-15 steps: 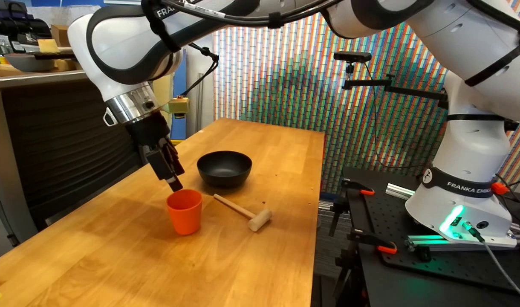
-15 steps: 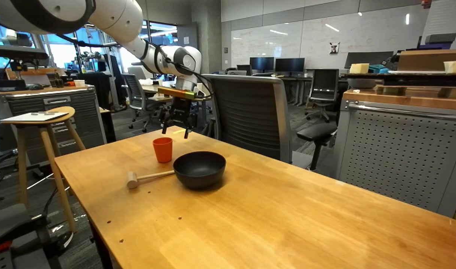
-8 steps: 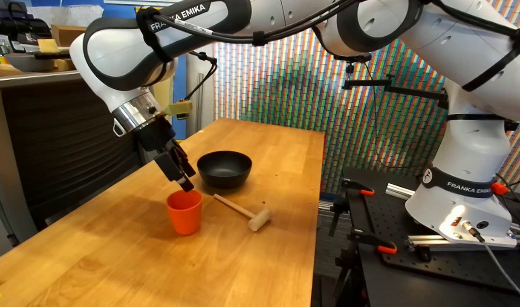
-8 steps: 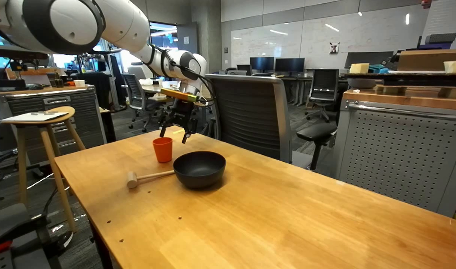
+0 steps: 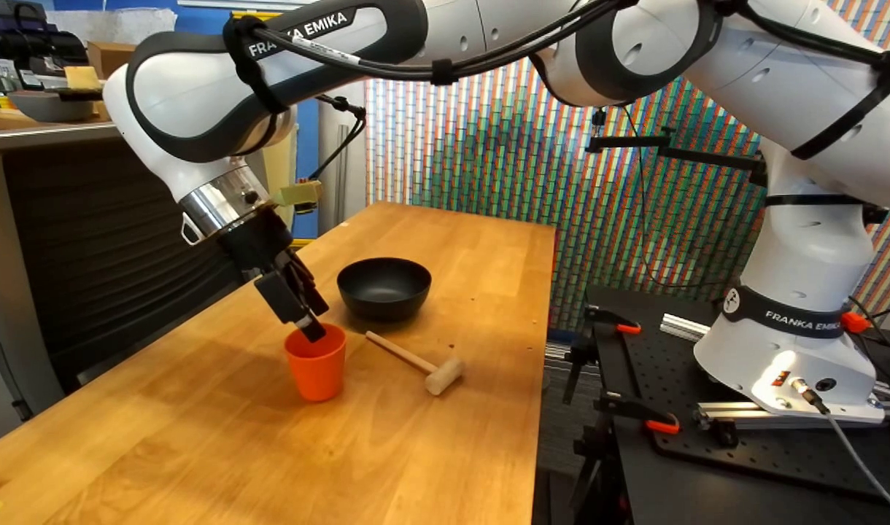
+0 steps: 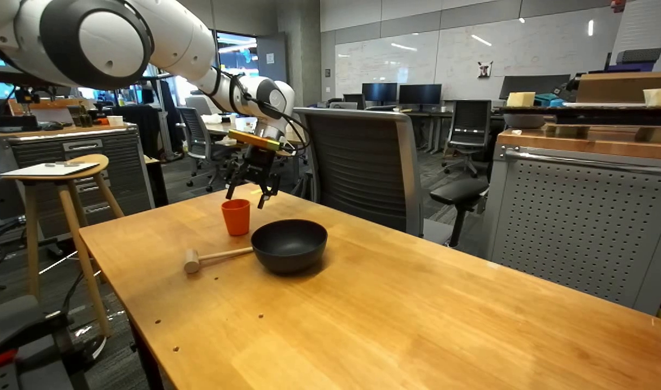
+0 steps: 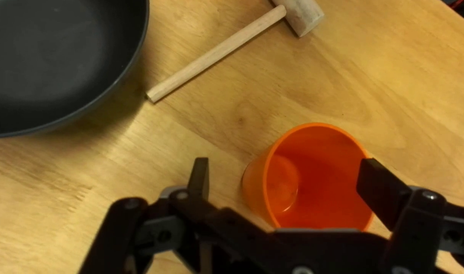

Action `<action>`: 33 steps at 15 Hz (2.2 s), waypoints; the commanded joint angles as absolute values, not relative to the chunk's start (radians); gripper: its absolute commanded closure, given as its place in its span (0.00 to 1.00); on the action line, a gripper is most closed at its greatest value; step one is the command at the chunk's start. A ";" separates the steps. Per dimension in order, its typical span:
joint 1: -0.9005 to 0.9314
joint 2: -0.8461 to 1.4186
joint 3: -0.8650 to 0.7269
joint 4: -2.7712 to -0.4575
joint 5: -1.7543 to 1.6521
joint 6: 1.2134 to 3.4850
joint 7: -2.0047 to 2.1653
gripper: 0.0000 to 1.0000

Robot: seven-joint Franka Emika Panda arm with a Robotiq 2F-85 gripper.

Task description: Place the orange cup inside the black bowl

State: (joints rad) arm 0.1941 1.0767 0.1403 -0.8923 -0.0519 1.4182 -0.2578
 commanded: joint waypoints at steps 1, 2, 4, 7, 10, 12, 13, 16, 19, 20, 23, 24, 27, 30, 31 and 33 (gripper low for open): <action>0.195 1.113 0.140 -0.845 -0.049 1.423 -0.256 0.00; 0.197 1.115 0.139 -0.847 -0.052 1.428 -0.255 0.00; 0.200 1.121 0.135 -0.850 -0.061 1.447 -0.258 0.10; 0.203 1.127 0.134 -0.854 -0.070 1.470 -0.262 0.42; 0.201 1.129 0.135 -0.853 -0.069 1.478 -0.262 0.65; 0.199 1.127 0.135 -0.855 -0.069 1.475 -0.265 0.81; 0.199 1.126 0.136 -0.857 -0.069 1.474 -0.267 0.87; 0.187 1.111 0.134 -0.872 -0.065 1.474 -0.271 0.96; 0.147 1.062 0.132 -0.915 -0.048 1.497 -0.267 0.92; 0.127 1.029 0.128 -0.940 -0.043 1.522 -0.258 0.93; 0.060 0.920 0.113 -1.021 -0.031 1.626 -0.215 0.91; 0.037 0.888 0.108 -1.041 -0.027 1.652 -0.196 0.93; -0.037 0.768 0.086 -1.153 -0.018 1.698 -0.130 0.92; -0.080 0.692 0.054 -1.265 0.004 1.656 -0.106 0.93; -0.093 0.674 0.050 -1.307 0.015 1.648 -0.105 0.93; -0.109 0.649 0.037 -1.385 0.038 1.660 -0.114 0.92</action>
